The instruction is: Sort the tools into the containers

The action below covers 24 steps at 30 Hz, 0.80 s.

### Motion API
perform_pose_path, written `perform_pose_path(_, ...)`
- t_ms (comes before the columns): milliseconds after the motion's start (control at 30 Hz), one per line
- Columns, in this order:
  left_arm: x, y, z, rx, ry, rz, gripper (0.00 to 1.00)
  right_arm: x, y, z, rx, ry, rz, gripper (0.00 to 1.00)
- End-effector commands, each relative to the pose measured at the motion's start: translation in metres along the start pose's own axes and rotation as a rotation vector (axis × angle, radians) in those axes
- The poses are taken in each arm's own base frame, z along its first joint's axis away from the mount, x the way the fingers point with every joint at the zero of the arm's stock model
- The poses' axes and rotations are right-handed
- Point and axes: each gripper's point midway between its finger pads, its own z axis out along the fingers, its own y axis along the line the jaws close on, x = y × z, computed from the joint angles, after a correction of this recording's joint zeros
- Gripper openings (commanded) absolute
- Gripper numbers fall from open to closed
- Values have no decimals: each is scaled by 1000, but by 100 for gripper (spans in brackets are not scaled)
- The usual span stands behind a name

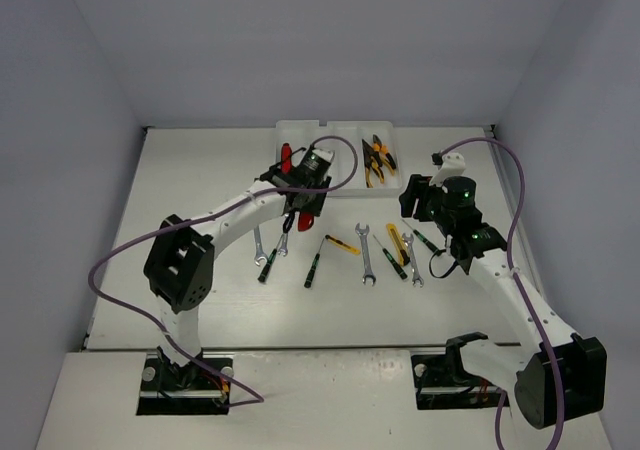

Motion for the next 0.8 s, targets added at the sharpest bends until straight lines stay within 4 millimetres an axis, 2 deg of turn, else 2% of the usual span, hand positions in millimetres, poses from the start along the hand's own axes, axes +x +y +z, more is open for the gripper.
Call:
perform_pose_path(0,-97,23,-38,-30,-285,-151,10,-23,7,0,-20,-84,7,57)
perform_pose_path(100,-130,43,-32,-42,-362,-237,10,-23,7,1,-24,-83,7,57)
perform_pose_path(267,-170,68,-15,-48,-440,-290,10,-22,7,1,-21,-79,7,57)
perform_pose_path(367,-179,75,12,-25,-434,-304,11,-21,6,2,-20,-76,7,57)
perform_pose_path(567,-187,98,48,-27,-419,-328,14,-18,7,5,-21,-64,8,57)
perform_pose_path(767,-198,105,65,-2,-452,-337,15,-16,7,8,-21,-55,8,57)
